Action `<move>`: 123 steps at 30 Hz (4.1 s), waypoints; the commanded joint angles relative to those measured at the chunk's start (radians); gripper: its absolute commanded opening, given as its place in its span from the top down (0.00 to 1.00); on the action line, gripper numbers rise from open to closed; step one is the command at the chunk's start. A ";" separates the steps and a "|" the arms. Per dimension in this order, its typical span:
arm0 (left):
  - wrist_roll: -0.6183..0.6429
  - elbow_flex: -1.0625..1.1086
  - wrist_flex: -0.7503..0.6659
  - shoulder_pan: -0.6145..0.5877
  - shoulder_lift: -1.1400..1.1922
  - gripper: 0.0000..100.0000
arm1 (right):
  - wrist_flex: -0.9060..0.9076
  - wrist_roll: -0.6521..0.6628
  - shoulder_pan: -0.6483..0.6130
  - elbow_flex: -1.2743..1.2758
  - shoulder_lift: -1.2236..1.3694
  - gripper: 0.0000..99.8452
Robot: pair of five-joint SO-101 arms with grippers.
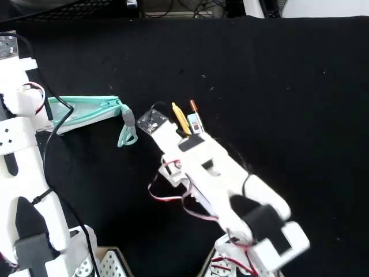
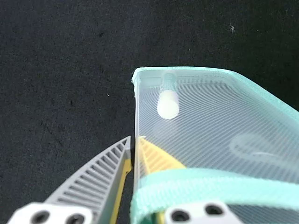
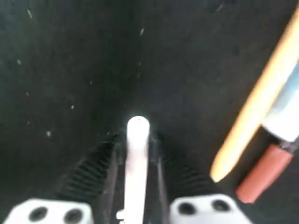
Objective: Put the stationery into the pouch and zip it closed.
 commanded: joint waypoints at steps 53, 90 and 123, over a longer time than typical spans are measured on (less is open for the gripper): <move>-0.003 -0.004 0.020 -0.004 -0.006 0.97 | -0.842 -0.092 -0.259 -0.007 -0.966 0.99; -0.003 -0.005 0.018 -0.005 -0.006 0.97 | -1.040 0.026 -0.308 0.182 -0.868 0.99; -0.003 -0.005 0.018 -0.007 -0.009 0.97 | -0.927 0.138 -0.422 0.420 -1.244 0.99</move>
